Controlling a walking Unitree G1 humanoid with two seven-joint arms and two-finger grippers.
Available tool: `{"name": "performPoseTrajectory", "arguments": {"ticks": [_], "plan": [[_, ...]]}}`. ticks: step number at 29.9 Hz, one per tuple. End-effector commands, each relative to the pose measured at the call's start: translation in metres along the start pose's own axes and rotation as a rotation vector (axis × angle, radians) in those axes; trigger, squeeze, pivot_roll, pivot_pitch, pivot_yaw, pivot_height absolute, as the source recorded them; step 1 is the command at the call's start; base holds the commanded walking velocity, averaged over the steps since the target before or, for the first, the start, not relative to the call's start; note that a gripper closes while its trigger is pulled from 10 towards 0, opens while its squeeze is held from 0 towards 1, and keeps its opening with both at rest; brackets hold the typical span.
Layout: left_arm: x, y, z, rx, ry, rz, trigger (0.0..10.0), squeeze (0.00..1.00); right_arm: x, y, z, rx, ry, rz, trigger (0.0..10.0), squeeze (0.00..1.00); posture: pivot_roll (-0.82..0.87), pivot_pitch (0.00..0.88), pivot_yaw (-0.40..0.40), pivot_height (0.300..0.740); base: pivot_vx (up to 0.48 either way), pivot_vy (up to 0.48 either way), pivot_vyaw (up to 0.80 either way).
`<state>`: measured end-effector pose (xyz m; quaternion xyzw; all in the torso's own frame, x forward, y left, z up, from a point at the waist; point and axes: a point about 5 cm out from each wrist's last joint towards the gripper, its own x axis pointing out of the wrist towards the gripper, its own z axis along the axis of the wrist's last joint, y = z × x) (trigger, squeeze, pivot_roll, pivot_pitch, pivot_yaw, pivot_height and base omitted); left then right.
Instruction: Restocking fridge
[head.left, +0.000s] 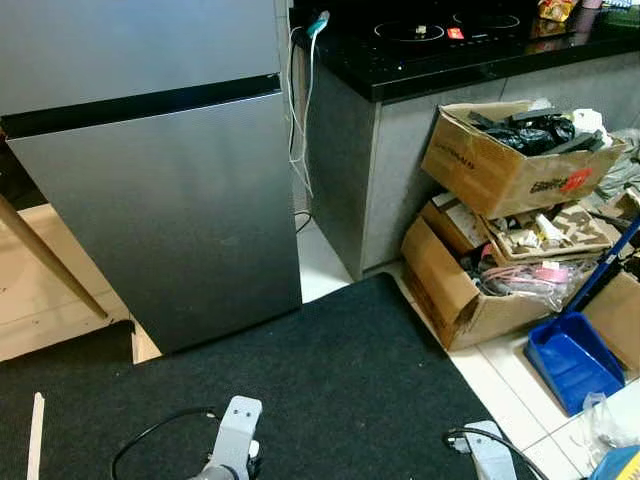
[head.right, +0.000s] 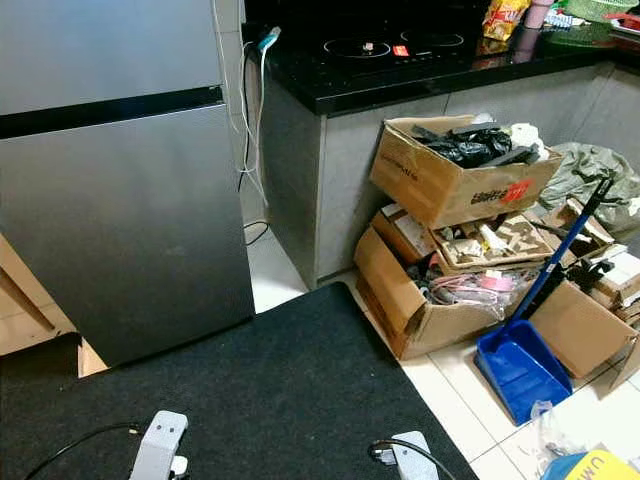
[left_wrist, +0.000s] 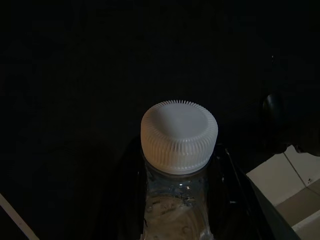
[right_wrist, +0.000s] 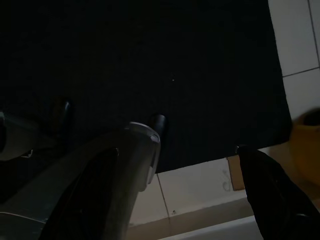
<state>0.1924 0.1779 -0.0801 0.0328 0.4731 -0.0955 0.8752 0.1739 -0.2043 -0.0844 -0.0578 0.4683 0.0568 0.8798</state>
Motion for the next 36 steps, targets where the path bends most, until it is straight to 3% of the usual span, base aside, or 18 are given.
{"name": "performPoseTrajectory", "arguments": {"ticks": [1,9,17,27,29,36], "plan": [[0.001,-0.011,-0.008,-0.008,0.026,-0.043,10.0,0.0,-0.001,0.0,-0.004,0.006,0.005,-0.007,10.0,0.0,-0.13,0.085,-0.006,0.74,0.0,0.0,0.0],[0.0,-0.006,-0.006,-0.014,0.019,-0.029,10.0,0.0,-0.001,-0.001,-0.004,0.004,0.005,-0.007,10.0,0.0,-0.13,0.088,-0.016,0.74,0.0,0.0,0.0],[-0.005,0.015,-0.012,-0.059,0.019,0.042,10.0,0.0,-0.001,-0.006,0.0,-0.005,0.002,-0.011,10.0,0.0,-0.1,0.075,-0.031,0.74,0.0,0.0,0.0],[-0.004,0.005,-0.019,-0.054,0.038,0.022,10.0,0.0,-0.001,-0.015,0.01,0.0,-0.019,-0.036,10.0,0.0,-0.12,0.082,-0.028,0.74,0.0,0.0,0.0],[-0.002,-0.002,-0.014,-0.01,0.035,-0.018,10.0,0.0,0.0,-0.014,0.017,0.018,-0.047,-0.043,10.0,0.0,-0.13,0.075,-0.013,0.74,0.0,0.0,0.0],[-0.001,0.001,-0.008,-0.007,0.024,-0.011,10.0,0.0,0.001,-0.011,0.015,0.032,-0.049,-0.039,10.0,0.0,-0.12,0.081,-0.015,0.74,0.0,0.0,0.0]]}}
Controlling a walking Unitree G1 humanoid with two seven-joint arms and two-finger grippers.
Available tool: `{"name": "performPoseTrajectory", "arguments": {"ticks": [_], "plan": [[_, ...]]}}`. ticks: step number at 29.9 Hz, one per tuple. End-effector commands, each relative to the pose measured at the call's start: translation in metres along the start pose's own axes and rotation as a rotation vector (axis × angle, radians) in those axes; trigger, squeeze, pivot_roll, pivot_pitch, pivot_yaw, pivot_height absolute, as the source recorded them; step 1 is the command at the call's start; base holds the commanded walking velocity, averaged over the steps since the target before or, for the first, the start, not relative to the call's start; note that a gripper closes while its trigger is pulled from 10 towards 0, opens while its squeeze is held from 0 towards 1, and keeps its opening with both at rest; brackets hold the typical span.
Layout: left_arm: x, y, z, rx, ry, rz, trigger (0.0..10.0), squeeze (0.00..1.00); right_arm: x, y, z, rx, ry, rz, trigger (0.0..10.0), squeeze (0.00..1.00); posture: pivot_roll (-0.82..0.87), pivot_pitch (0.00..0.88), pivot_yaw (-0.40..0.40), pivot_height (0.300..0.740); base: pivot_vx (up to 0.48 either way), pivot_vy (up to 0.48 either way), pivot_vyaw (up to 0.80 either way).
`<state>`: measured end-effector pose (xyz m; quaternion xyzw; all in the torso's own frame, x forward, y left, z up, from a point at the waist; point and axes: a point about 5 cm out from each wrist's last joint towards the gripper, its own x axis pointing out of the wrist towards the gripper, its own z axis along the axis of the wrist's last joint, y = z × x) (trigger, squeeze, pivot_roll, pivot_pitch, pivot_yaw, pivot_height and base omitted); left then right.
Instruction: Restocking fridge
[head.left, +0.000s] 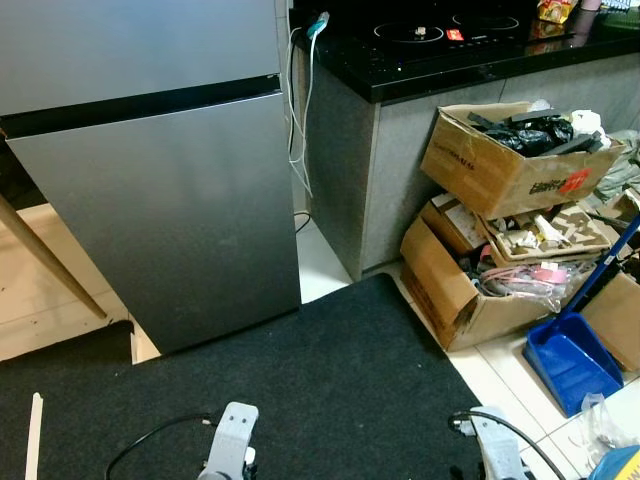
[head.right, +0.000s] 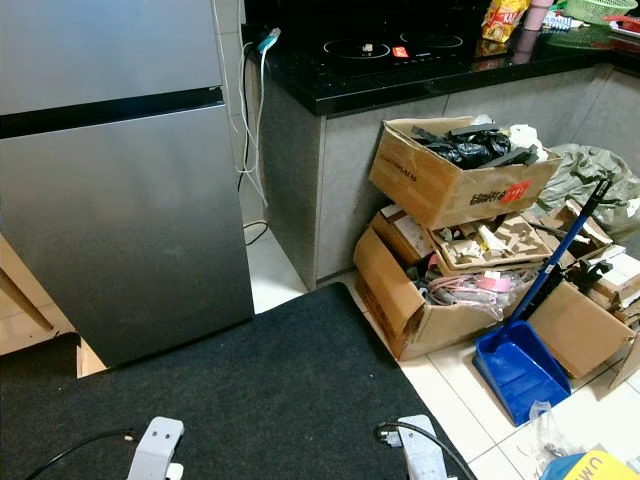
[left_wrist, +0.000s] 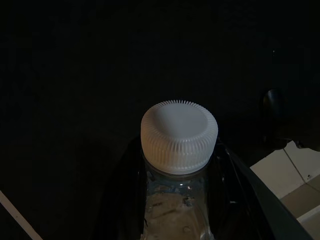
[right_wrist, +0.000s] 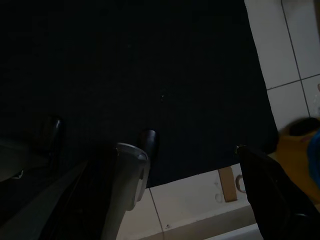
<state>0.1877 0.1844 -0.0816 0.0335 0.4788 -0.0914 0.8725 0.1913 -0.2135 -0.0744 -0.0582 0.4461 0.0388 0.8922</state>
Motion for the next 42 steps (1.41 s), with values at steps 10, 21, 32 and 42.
{"name": "performPoseTrajectory", "arguments": {"ticks": [10,21,32,42], "plan": [[-0.005,0.009,-0.019,-0.069,0.036,0.032,10.0,0.0,0.0,0.014,-0.012,0.017,0.031,0.027,10.0,0.0,-0.07,0.058,-0.019,0.74,0.0,0.0,0.0],[-0.003,0.005,-0.011,-0.073,0.017,0.023,10.0,0.0,0.001,0.005,-0.002,-0.002,0.012,0.012,10.0,0.0,-0.11,0.032,-0.007,0.74,0.0,0.0,0.0],[0.001,0.001,0.01,0.02,-0.007,-0.017,10.0,0.0,0.001,0.0,0.002,0.038,-0.005,-0.023,10.0,0.0,-0.13,0.054,0.021,0.74,0.0,0.0,0.0],[-0.004,0.011,-0.01,-0.03,0.022,0.013,10.0,0.0,0.002,0.017,-0.004,0.001,0.008,0.034,10.0,0.0,-0.09,0.089,0.006,0.74,0.0,0.0,0.0]]}}
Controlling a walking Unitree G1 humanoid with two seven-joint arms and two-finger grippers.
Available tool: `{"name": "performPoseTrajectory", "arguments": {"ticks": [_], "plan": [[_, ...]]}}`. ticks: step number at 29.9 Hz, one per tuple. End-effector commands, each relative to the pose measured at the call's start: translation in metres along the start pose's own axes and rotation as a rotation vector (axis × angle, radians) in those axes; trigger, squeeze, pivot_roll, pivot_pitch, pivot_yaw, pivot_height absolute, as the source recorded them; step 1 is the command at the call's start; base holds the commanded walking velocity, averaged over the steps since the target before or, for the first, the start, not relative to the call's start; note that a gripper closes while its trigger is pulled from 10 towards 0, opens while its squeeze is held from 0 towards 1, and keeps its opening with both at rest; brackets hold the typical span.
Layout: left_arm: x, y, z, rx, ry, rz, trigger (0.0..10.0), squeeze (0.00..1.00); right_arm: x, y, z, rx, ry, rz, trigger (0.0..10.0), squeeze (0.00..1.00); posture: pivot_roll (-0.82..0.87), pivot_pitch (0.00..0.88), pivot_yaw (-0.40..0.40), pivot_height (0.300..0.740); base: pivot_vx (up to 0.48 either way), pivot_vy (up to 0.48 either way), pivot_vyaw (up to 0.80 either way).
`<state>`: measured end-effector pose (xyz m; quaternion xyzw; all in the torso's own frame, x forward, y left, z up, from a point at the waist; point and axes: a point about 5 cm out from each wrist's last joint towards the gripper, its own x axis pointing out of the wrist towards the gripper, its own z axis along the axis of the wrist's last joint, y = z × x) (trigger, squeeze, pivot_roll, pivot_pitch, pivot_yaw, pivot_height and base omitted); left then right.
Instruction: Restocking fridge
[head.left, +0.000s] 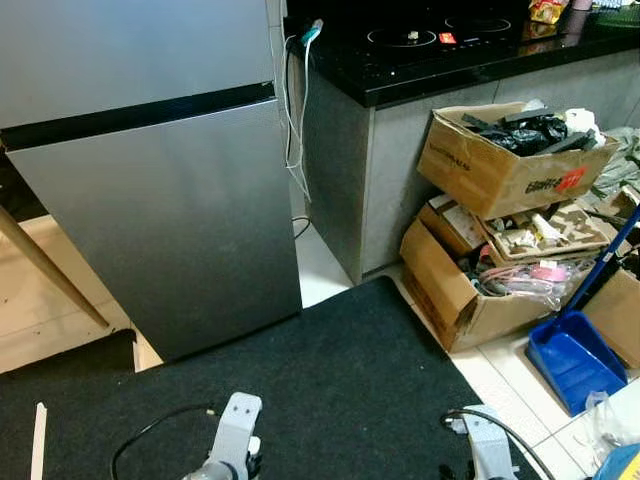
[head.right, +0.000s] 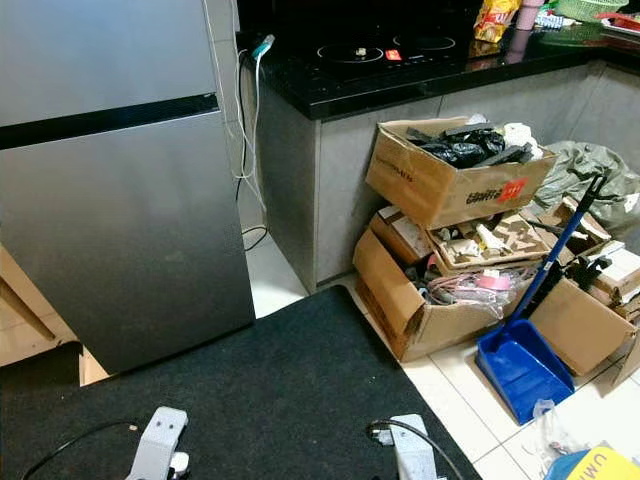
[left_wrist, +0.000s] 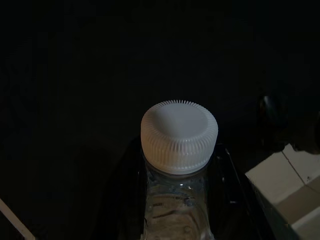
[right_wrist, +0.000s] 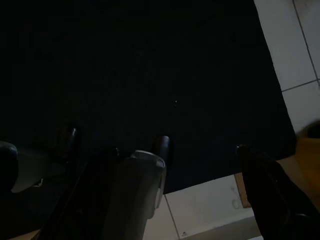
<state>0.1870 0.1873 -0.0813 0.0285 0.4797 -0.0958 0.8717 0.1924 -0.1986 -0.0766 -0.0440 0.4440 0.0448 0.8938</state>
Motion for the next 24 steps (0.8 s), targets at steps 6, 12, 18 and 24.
{"name": "performPoseTrajectory", "arguments": {"ticks": [6,12,18,24], "plan": [[-0.002,-0.001,-0.016,-0.036,0.037,0.01,10.0,0.0,-0.003,-0.006,-0.007,-0.02,0.015,0.001,10.0,0.0,-0.09,0.098,-0.005,0.74,0.0,0.0,0.0],[0.001,-0.012,-0.01,-0.023,0.017,-0.023,10.0,0.0,-0.006,-0.015,-0.013,-0.029,0.035,-0.014,10.0,0.0,-0.06,0.102,-0.032,0.74,0.0,0.0,0.0],[-0.001,-0.01,-0.018,-0.051,0.03,-0.018,10.0,0.0,-0.003,-0.012,-0.003,-0.051,0.016,-0.001,10.0,0.0,-0.07,0.098,-0.063,0.74,0.0,0.0,0.0],[-0.002,-0.014,-0.03,-0.038,0.064,-0.028,10.0,0.0,0.0,-0.008,0.006,-0.057,-0.007,0.009,10.0,0.0,-0.1,0.103,-0.068,0.74,0.0,0.0,0.0]]}}
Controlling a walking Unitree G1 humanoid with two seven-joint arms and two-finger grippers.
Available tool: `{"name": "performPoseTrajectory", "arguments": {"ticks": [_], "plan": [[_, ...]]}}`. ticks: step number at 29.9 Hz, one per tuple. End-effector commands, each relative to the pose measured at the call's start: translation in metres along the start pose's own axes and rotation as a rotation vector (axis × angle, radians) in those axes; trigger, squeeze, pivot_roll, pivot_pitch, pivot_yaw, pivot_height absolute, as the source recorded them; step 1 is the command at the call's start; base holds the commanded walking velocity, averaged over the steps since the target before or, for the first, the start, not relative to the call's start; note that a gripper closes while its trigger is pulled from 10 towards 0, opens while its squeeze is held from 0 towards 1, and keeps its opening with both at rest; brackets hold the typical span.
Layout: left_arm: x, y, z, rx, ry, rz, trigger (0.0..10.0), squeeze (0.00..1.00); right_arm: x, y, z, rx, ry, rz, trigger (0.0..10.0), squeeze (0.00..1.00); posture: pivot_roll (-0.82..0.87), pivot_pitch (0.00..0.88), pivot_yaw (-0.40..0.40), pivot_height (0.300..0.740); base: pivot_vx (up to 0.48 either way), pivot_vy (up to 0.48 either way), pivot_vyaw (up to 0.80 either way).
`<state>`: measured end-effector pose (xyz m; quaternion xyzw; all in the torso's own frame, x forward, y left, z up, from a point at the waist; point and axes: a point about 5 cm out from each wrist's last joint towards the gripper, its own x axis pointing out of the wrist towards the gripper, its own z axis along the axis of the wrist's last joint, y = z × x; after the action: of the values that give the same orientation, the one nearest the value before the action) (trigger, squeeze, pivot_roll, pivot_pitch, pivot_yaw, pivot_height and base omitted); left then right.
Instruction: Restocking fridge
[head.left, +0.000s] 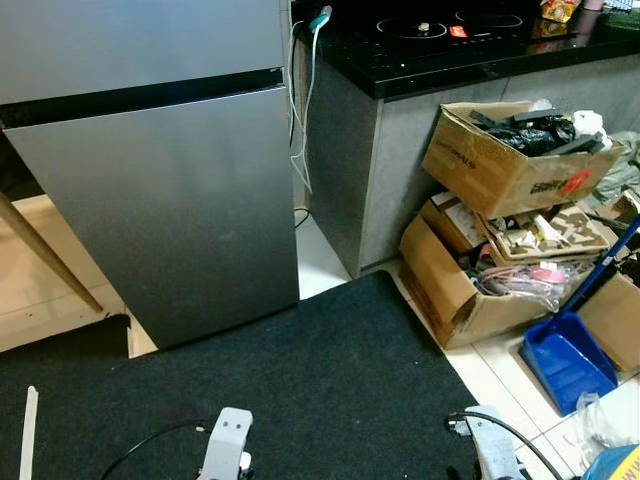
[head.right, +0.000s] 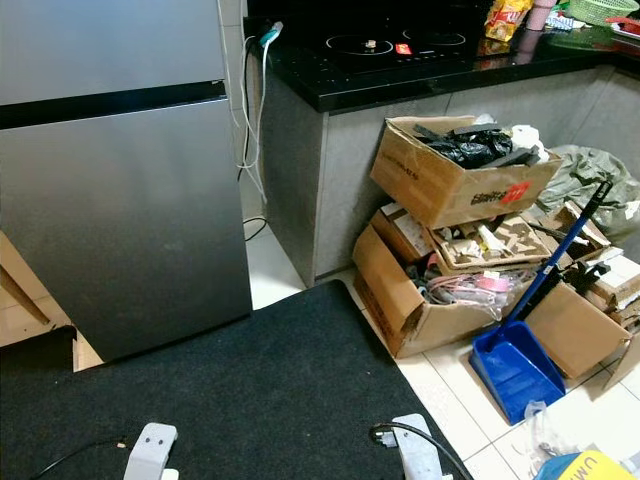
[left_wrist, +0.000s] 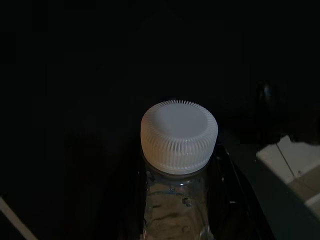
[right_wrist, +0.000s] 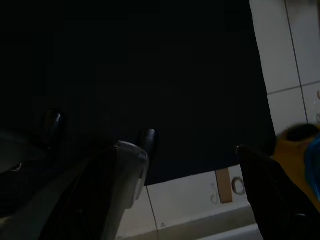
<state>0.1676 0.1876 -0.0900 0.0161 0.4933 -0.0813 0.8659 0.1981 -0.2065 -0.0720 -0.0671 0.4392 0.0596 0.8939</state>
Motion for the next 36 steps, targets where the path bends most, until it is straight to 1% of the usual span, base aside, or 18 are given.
{"name": "performPoseTrajectory", "arguments": {"ticks": [1,5,8,9,11,12,13,16,20,23,31,36], "plan": [[0.001,-0.012,-0.009,0.002,0.037,-0.04,10.0,0.0,0.0,0.001,0.001,-0.007,-0.002,0.005,10.0,0.0,-0.1,0.102,-0.061,0.74,0.0,0.0,0.0],[0.002,-0.011,-0.006,0.006,0.031,-0.042,10.0,0.0,0.001,0.003,0.004,-0.007,-0.01,0.008,10.0,0.0,-0.11,0.111,-0.042,0.74,0.0,0.0,0.0],[0.002,-0.009,0.002,0.04,0.019,-0.051,10.0,0.0,0.002,0.007,0.007,0.016,-0.03,0.01,10.0,0.0,-0.13,0.13,-0.024,0.74,0.0,0.0,0.0],[0.002,-0.008,0.003,0.041,0.017,-0.051,10.0,0.0,0.002,0.007,0.007,0.019,-0.032,0.01,10.0,0.0,-0.13,0.13,-0.024,0.74,0.0,0.0,0.0],[0.003,-0.01,0.003,0.046,0.017,-0.054,10.0,0.0,0.002,0.007,0.004,0.024,-0.028,0.008,10.0,0.0,-0.12,0.123,-0.021,0.74,0.0,0.0,0.0],[0.003,-0.011,0.002,0.044,0.017,-0.055,10.0,0.0,0.001,0.006,0.0,0.03,-0.02,0.004,10.0,0.0,-0.12,0.106,-0.021,0.74,0.0,0.0,0.0],[0.003,-0.012,0.002,0.039,0.016,-0.055,10.0,0.0,0.0,0.006,-0.004,0.036,-0.009,0.002,10.0,0.0,-0.12,0.114,-0.021,0.74,0.0,0.0,0.0],[0.003,-0.012,0.002,0.038,0.017,-0.055,10.0,0.0,-0.001,0.007,-0.007,0.039,0.0,0.001,10.0,0.0,-0.12,0.116,-0.018,0.74,0.0,0.0,0.0],[0.002,-0.011,-0.001,0.037,0.022,-0.05,10.0,0.0,0.0,0.011,-0.008,0.059,0.007,0.001,10.0,0.0,-0.1,0.114,0.006,0.74,0.0,0.0,0.0],[0.0,-0.007,-0.011,0.034,0.048,-0.044,10.0,0.0,0.0,0.019,-0.013,0.065,0.02,0.01,10.0,0.0,-0.1,0.107,0.011,0.74,0.0,0.0,0.0],[-0.001,-0.005,-0.014,0.019,0.051,-0.033,10.0,0.0,0.001,0.02,-0.011,0.052,0.016,0.021,10.0,0.0,-0.09,0.131,-0.004,0.74,0.0,0.0,0.0],[-0.003,0.001,-0.019,0.007,0.06,-0.016,10.0,0.0,0.001,0.024,-0.013,0.051,0.017,0.03,10.0,0.0,-0.09,0.125,-0.004,0.74,0.0,0.0,0.0]]}}
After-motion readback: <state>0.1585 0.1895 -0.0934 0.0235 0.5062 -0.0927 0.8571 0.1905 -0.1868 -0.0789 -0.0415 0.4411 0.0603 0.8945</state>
